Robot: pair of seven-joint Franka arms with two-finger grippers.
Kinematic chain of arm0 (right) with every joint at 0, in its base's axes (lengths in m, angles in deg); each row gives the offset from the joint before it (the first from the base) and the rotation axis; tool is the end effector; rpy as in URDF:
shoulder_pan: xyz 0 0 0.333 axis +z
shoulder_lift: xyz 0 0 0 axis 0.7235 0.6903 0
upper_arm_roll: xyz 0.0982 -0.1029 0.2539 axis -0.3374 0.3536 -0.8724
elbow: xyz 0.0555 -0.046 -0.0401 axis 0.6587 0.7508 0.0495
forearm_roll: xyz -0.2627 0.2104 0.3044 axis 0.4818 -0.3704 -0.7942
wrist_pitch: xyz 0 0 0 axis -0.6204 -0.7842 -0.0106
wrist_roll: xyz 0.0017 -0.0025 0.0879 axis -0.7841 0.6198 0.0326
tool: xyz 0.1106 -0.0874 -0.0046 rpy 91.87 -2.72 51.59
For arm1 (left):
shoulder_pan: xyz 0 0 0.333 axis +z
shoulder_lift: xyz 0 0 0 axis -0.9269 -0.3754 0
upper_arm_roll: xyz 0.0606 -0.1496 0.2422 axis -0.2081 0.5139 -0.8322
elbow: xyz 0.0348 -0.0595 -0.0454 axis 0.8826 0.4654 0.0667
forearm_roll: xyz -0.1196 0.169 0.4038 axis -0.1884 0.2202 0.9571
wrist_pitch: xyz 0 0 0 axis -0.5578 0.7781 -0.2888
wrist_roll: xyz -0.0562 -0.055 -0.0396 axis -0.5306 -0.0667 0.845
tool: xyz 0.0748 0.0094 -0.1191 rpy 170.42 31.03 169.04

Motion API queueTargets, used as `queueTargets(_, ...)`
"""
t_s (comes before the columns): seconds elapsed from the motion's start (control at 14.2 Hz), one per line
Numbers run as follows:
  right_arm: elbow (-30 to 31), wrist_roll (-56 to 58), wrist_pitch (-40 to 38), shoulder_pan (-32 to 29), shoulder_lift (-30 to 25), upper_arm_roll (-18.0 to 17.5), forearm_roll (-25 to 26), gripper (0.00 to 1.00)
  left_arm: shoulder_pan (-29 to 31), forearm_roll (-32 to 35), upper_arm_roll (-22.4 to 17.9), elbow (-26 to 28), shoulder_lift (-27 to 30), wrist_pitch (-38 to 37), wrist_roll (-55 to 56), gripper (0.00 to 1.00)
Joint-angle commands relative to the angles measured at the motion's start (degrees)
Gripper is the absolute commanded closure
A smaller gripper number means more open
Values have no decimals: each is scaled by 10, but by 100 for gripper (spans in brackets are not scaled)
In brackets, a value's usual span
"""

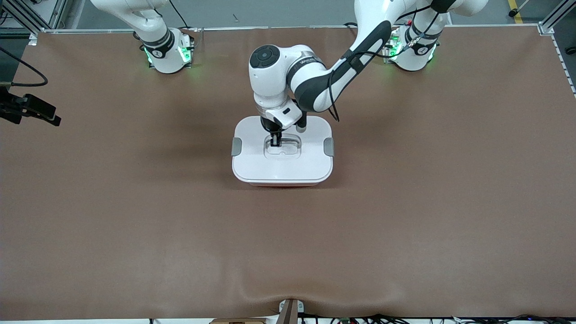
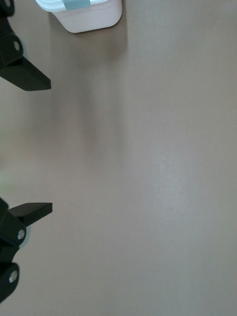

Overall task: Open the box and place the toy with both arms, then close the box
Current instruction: 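Lower the lid onto the box and press it down with the left gripper, then open the left gripper and lift it off the lid handle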

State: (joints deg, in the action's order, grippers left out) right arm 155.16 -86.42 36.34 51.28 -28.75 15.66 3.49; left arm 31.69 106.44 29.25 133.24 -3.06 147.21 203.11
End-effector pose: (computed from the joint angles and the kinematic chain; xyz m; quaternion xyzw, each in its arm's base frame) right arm 0.6105 -0.0515 0.5678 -0.9994 0.0299 0.0186 0.0018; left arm 0.4557 -0.6133 0.2535 0.7130 0.6962 0.0649 0.0527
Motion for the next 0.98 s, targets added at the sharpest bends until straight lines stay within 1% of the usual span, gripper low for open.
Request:
queueTargets(0.0, -13, 22, -8, -10, 7, -4, 5, 0, 0, 16, -1, -10, -3, -11, 6, 37)
queueTargets(0.07, -14, 21, -8, -7, 7, -5, 5, 0, 4, 16, 0, -11, 8, -11, 5, 10)
queueTargets(0.14, -14, 21, -8, -8, 7, -5, 5, 0, 6, 15, 0, -11, 17, -13, 4, 0)
queueTargets(0.28, -12, 21, -9, -10, 7, -5, 5, 0, 6, 15, 1, -12, 36, -27, -5, 0)
queueTargets(0.49, -12, 23, -7, -12, 7, -4, 5, 0, 14, 5, 3, -13, 79, -74, -53, 0)
queueTargets(0.63, -12, 23, -7, -12, 7, -4, 4, 0, 43, -28, 4, -13, 116, -93, -114, 0)
queueTargets(0.77, -12, 23, -7, -15, 7, -4, 3, 0, 91, -73, 5, -13, 153, -113, -204, 0)
queueTargets(0.91, -12, 23, -5, -15, 8, -4, 2, 0, 134, -103, 5, -13, 177, -130, -294, 0)
